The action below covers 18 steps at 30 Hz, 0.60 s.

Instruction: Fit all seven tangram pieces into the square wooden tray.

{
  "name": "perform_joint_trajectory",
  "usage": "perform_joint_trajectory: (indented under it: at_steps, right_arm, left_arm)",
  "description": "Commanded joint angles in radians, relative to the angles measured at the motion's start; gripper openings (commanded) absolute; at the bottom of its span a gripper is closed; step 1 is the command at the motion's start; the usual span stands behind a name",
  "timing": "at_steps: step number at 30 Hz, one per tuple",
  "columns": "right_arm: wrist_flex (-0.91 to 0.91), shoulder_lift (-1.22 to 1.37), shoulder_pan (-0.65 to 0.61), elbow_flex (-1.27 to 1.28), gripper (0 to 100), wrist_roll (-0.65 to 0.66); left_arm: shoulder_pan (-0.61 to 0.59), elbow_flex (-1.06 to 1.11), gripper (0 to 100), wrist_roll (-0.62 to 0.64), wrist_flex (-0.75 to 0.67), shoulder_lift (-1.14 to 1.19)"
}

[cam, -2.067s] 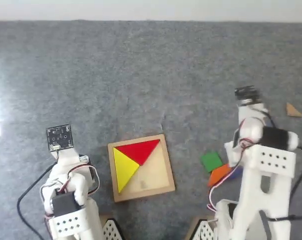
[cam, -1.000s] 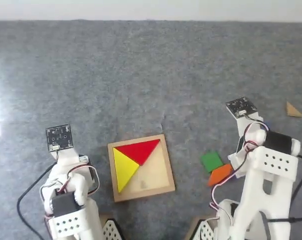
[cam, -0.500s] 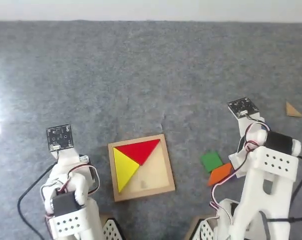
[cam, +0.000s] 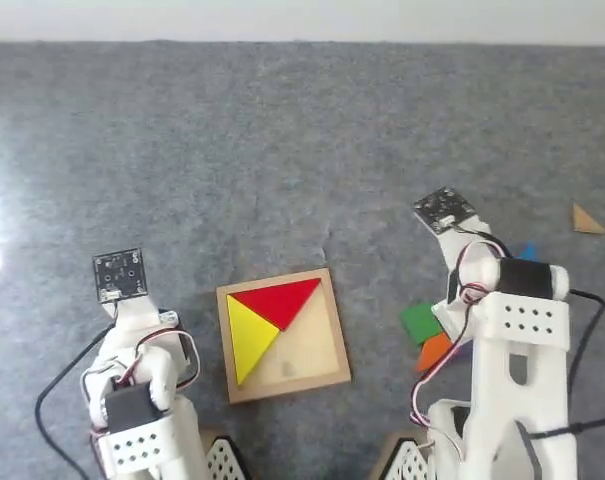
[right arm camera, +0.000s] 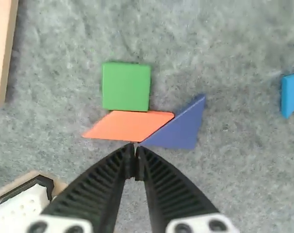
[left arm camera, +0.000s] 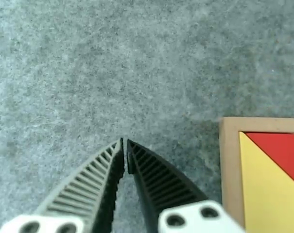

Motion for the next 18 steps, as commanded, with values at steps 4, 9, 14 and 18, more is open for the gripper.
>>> perform_joint_trajectory:
  at_steps: [4, 9, 14, 18]
  right_arm:
    - [-0.010, -0.056, 0.093, -0.008, 0.9, 0.044]
    - [0.039, -0.142, 0.216, -0.008, 0.9, 0.224]
    - [0.036, -0.156, 0.297, -0.006, 0.9, 0.301]
    - [0.031, -0.166, 0.329, -0.006, 1.3, 0.301]
  left_arm:
    - [-0.003, -0.007, 1, -0.005, 0.008, -0.017]
    - [-0.003, -0.007, 1, -0.005, 0.008, -0.017]
    - [-0.003, -0.007, 1, -0.005, 0.008, -0.017]
    - [-0.003, -0.007, 1, -0.005, 0.008, -0.017]
